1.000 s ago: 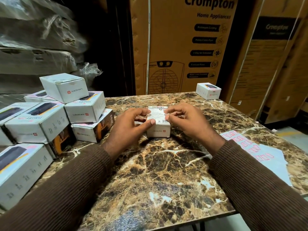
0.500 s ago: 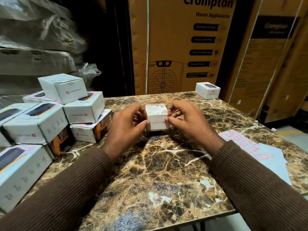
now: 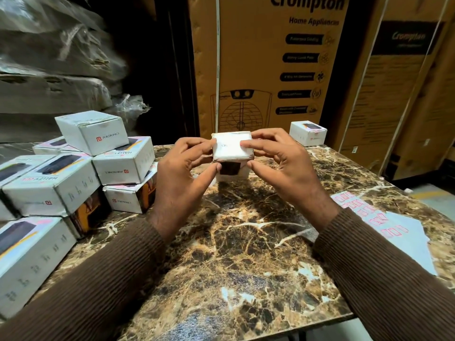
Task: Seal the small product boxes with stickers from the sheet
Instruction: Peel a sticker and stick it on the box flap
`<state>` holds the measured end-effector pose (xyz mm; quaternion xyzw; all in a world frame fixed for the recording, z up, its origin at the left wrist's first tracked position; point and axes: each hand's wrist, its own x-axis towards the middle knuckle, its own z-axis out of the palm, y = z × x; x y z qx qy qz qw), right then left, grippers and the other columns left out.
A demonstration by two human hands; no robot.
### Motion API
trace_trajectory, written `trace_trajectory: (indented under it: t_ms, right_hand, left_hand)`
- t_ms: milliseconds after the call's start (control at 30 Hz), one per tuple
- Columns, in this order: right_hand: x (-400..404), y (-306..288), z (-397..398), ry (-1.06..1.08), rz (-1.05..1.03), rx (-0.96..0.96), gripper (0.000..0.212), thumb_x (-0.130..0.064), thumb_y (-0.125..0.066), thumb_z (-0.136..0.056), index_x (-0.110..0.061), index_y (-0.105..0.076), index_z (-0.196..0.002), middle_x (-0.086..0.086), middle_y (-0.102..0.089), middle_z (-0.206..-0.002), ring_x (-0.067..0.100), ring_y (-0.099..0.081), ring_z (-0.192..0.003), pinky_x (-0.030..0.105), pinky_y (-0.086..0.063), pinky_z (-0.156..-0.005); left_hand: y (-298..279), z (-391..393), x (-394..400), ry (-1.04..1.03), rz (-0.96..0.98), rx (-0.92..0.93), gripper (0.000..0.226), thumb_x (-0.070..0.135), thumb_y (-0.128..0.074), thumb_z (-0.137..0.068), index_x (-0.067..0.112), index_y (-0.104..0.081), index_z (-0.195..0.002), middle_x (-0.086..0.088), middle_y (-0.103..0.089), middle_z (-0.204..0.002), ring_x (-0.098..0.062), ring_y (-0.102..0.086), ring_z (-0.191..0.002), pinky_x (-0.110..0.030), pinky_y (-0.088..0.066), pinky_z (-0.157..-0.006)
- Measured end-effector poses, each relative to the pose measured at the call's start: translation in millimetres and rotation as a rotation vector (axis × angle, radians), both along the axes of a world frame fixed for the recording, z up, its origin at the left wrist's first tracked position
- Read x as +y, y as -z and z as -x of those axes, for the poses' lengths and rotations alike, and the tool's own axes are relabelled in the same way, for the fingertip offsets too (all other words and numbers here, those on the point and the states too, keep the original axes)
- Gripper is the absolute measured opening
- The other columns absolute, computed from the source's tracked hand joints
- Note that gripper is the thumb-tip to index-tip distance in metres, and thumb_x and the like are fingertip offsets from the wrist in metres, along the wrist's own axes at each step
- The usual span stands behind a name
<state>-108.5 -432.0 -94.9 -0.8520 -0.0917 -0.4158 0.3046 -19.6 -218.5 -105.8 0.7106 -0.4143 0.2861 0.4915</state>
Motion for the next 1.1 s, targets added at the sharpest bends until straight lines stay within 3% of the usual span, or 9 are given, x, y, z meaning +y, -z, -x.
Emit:
trace_trajectory:
  t_ms: [133,267,500,733,833,900,967,1100]
  right_hand:
    - [1.9,-2.0,0.6,0.029,-0.007,-0.069,0.031,-0.011,-0.075,-0.094,-0.012,-0.076,-0.125,0.002,-0.066,-0.128,0.009,-0.062,-0.122,0.028,-0.06,-0.095]
    - [0.8,0.8,-2.9,-0.007,-0.055,-0.049,0.025,-0.014,-0.076,-0.094,-0.01,-0.078,-0.119,0.0,-0.072,-0.117,0.011,-0.068,-0.112,0.036,-0.062,-0.091]
    - [1.6,2.8,-5.2,-0.01,-0.072,0.019,0.022,-0.014,-0.076,-0.095,-0.013,-0.077,-0.117,-0.001,-0.069,-0.115,0.009,-0.067,-0.11,0.036,-0.062,-0.093]
    - [8.6,-6.0,8.0,0.018,-0.11,0.008,0.019,-0.014,-0.075,-0.094,-0.014,-0.077,-0.113,-0.003,-0.069,-0.113,0.009,-0.067,-0.105,0.034,-0.063,-0.088]
    - [4.2,-14.9,25.8,0.043,-0.163,-0.011,0.015,-0.012,-0.074,-0.096,-0.012,-0.078,-0.11,-0.002,-0.071,-0.109,0.005,-0.068,-0.099,0.022,-0.059,-0.083]
    - [-5.7,-21.7,44.3,0.045,-0.212,0.005,0.014,-0.012,-0.074,-0.096,-0.011,-0.079,-0.108,-0.001,-0.074,-0.105,0.003,-0.069,-0.094,0.018,-0.056,-0.08]
    - [-21.7,-27.5,67.3,0.018,-0.251,0.038,0.012,-0.011,-0.074,-0.096,-0.009,-0.081,-0.105,0.001,-0.077,-0.098,0.008,-0.069,-0.088,0.024,-0.056,-0.077]
    - [-64.3,-32.4,118.9,0.052,-0.171,0.227,0.009,-0.014,-0.075,-0.097,-0.015,-0.081,-0.103,0.002,-0.079,-0.094,0.022,-0.073,-0.088,0.037,-0.061,-0.077]
  left_hand:
    - [-4.0,3.9,0.4,0.006,0.053,-0.011,0.035,0.011,-0.08,-0.093,0.007,-0.074,-0.126,-0.005,-0.071,-0.121,-0.013,-0.07,-0.113,-0.027,-0.062,-0.093]
    - [-2.5,1.7,-1.3,0.038,0.092,0.085,0.027,0.013,-0.081,-0.094,0.006,-0.077,-0.12,-0.003,-0.075,-0.114,-0.012,-0.073,-0.108,-0.031,-0.062,-0.094]
    - [0.2,-1.1,-0.3,0.008,0.043,0.125,0.023,0.016,-0.081,-0.093,0.009,-0.076,-0.115,-0.001,-0.073,-0.112,-0.011,-0.071,-0.106,-0.033,-0.063,-0.091]
    - [-7.2,8.1,1.1,-0.076,-0.059,-0.068,0.033,0.021,-0.08,-0.091,0.013,-0.07,-0.122,-0.001,-0.062,-0.119,-0.012,-0.062,-0.105,-0.028,-0.058,-0.087]
    - [-10.8,18.6,-1.6,-0.054,-0.09,-0.192,0.035,0.017,-0.081,-0.091,0.008,-0.07,-0.123,-0.009,-0.058,-0.121,-0.021,-0.058,-0.112,-0.036,-0.055,-0.087]
    - [-10.4,29.2,-6.4,0.0,-0.153,-0.29,0.032,0.015,-0.081,-0.091,0.004,-0.072,-0.119,-0.014,-0.059,-0.122,-0.025,-0.059,-0.113,-0.037,-0.055,-0.088]
    - [-4.8,41.0,-15.4,0.129,-0.245,-0.332,0.026,0.015,-0.08,-0.09,0.006,-0.075,-0.115,-0.012,-0.059,-0.122,-0.024,-0.06,-0.112,-0.037,-0.057,-0.088]
    - [15.9,64.9,-39.7,0.397,-0.445,-0.227,0.026,0.031,-0.069,-0.099,0.02,-0.075,-0.122,0.005,-0.061,-0.128,-0.009,-0.058,-0.122,-0.034,-0.055,-0.096]
